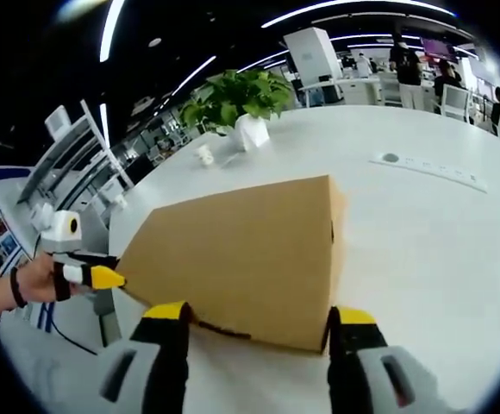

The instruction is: Operate the shoe box by opening the lid, removing the specified soft item, and placing it in the target area until the item is outside and the box remains undamaged.

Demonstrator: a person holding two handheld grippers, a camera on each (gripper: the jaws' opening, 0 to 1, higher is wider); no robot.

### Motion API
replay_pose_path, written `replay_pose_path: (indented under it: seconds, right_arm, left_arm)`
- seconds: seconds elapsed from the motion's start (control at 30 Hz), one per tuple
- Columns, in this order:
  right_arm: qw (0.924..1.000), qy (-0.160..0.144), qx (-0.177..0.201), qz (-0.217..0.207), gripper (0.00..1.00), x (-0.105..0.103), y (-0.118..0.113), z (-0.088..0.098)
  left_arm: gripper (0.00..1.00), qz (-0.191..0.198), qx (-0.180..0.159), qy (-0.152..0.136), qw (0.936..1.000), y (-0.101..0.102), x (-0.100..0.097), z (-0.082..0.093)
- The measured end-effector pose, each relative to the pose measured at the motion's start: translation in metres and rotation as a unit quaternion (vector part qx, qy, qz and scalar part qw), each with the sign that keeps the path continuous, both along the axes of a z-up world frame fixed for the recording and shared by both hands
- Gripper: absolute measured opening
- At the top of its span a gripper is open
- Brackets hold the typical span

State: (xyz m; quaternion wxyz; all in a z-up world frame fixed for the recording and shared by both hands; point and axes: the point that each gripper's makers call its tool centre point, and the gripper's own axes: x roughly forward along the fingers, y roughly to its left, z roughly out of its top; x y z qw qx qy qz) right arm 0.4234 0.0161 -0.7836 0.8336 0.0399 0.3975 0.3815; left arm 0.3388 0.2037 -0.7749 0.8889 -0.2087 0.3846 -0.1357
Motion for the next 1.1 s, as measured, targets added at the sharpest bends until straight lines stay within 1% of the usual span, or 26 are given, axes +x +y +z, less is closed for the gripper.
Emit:
replay_pose_path:
  seconds: [0.3,0.43,0.5,0.53,0.57,0.63,0.67,0.77,0.87,0.93,1.1]
  right_arm:
    - [1.0000,0.002,0.001,0.004,0.64,0.000,-0.001,0.000]
    - [0.9999,0.003,0.001,0.012,0.64,-0.001,-0.002,0.000]
    - [0.9997,0.000,-0.001,0.025,0.66,-0.003,-0.001,0.001]
    - [0.9991,-0.009,-0.005,0.042,0.68,-0.006,-0.001,0.000]
    - [0.9985,-0.014,-0.007,0.053,0.69,-0.009,0.000,0.000]
    - [0.9960,-0.034,-0.024,0.079,0.71,-0.012,-0.001,-0.002]
    - [0.9961,-0.035,-0.023,0.078,0.71,-0.013,-0.001,-0.002]
    - [0.9962,-0.038,-0.019,0.077,0.69,-0.012,-0.003,-0.002]
    - [0.9960,-0.042,-0.022,0.076,0.66,-0.010,-0.005,-0.001]
    - [0.9954,-0.046,-0.026,0.079,0.64,-0.010,-0.006,-0.001]
    - [0.9947,-0.053,-0.032,0.082,0.62,-0.010,-0.007,-0.002]
  left_arm:
    - [0.59,-0.001,-0.002,-0.002,1.0000,0.002,0.001,-0.001]
    - [0.60,0.004,-0.002,-0.009,0.9999,0.002,0.000,-0.001]
    - [0.62,-0.004,0.004,-0.018,0.9998,-0.001,-0.001,-0.001]
    - [0.63,0.000,0.002,-0.017,0.9999,-0.001,-0.001,0.000]
    - [0.65,-0.015,0.010,-0.023,0.9996,-0.004,-0.002,-0.001]
    - [0.67,-0.033,0.027,-0.027,0.9987,-0.006,-0.004,-0.002]
    - [0.67,-0.036,0.030,-0.028,0.9985,-0.006,-0.005,-0.002]
    - [0.69,-0.043,0.033,-0.031,0.9981,-0.007,-0.006,-0.002]
    - [0.68,-0.051,0.043,-0.034,0.9972,-0.006,-0.007,-0.003]
    - [0.68,-0.050,0.041,-0.036,0.9973,-0.006,-0.007,-0.002]
    - [0.66,-0.055,0.056,-0.042,0.9960,-0.005,-0.009,-0.003]
